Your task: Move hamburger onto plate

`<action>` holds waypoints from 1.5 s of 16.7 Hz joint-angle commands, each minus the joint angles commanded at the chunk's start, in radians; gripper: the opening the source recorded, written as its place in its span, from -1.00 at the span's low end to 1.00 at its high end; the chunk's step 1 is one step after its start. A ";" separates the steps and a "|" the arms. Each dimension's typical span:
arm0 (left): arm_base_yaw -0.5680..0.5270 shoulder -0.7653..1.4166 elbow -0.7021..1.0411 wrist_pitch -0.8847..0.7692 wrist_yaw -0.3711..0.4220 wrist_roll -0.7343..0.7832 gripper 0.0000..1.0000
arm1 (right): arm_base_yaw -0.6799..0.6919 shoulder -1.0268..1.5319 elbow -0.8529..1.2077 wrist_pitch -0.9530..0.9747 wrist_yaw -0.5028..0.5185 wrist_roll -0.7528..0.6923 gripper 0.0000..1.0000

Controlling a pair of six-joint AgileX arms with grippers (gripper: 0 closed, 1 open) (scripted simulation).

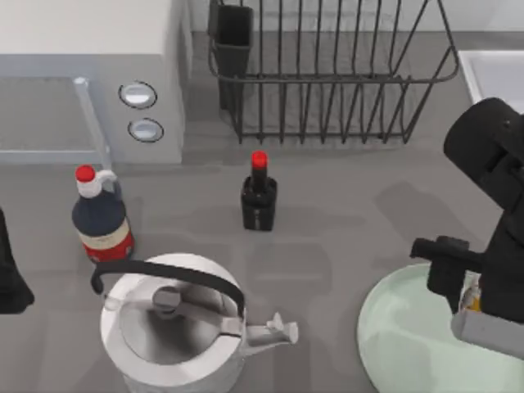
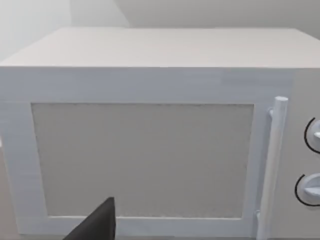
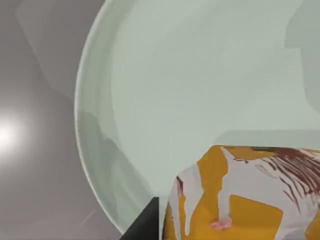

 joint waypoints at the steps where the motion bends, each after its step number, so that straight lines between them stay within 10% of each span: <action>1: 0.000 0.000 0.000 0.000 0.000 0.000 1.00 | 0.021 0.004 0.002 0.006 0.001 -0.062 -1.00; 23: 0.000 0.000 0.000 0.000 0.000 0.000 1.00 | 0.080 0.078 -0.117 0.217 0.003 -0.247 -1.00; 25: 0.000 0.000 0.000 0.000 0.000 0.000 1.00 | 0.080 0.078 -0.117 0.217 0.003 -0.247 -0.70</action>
